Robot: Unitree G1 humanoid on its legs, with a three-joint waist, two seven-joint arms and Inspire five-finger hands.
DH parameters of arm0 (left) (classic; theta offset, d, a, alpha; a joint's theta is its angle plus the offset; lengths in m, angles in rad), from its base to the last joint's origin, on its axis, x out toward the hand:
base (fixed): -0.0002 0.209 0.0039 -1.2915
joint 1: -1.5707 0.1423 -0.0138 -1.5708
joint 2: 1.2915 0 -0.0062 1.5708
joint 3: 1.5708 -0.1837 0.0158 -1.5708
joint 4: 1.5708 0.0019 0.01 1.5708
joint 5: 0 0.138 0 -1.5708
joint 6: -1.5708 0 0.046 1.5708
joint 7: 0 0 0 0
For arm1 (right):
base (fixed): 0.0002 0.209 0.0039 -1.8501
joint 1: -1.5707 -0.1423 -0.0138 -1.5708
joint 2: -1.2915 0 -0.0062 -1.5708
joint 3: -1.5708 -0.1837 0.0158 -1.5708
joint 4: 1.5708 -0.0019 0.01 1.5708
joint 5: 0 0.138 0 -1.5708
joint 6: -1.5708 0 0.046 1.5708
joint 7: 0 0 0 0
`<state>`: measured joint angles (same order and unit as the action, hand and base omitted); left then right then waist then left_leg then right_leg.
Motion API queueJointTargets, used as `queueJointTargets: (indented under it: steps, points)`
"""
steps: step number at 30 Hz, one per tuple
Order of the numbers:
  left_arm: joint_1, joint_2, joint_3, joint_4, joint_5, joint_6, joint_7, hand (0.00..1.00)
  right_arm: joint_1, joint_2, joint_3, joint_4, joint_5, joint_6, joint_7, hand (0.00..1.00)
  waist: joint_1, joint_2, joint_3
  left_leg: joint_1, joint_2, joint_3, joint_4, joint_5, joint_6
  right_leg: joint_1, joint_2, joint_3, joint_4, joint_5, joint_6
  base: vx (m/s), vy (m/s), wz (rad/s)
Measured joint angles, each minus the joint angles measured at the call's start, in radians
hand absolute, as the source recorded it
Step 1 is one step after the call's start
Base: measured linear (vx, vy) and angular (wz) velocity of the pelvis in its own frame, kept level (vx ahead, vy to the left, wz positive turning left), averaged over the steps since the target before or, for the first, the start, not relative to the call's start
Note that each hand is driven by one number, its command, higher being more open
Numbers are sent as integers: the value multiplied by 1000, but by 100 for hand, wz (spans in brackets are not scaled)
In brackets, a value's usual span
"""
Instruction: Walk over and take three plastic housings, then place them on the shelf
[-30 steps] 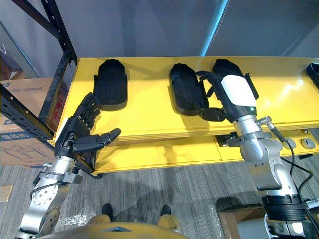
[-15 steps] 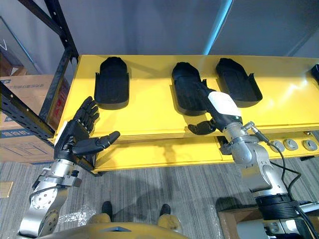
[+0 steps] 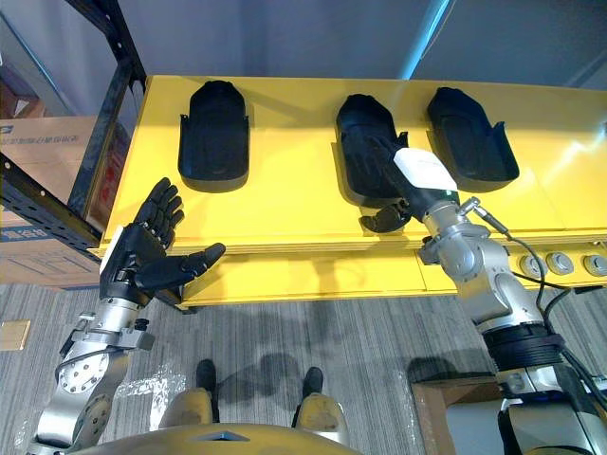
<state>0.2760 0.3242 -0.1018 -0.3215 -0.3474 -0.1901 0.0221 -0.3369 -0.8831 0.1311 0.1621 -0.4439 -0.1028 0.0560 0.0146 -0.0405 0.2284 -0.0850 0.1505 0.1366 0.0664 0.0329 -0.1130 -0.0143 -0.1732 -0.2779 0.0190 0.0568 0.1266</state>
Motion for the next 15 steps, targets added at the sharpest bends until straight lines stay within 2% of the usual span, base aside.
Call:
queueJointTargets:
  steps: [7,11,15]
  points:
    - [-13,0,1,0,-1,-4,-3,100,-42,-19,43,45,0,-21,6,0,4,-1,19,-5,-1,-8,3,0,0,1,-1,-10,4,0,0,-6,0,3]
    - [-19,0,2,0,0,-6,-8,100,-82,-25,69,77,0,-24,27,0,4,6,56,-3,-1,-16,3,3,1,4,-2,-17,13,-1,-1,-40,3,3]
    - [-33,0,3,0,-1,-7,-11,100,-140,-26,83,122,1,-23,35,0,13,12,64,-10,-1,-26,2,9,1,2,-2,-26,14,-1,-2,-27,-3,7]
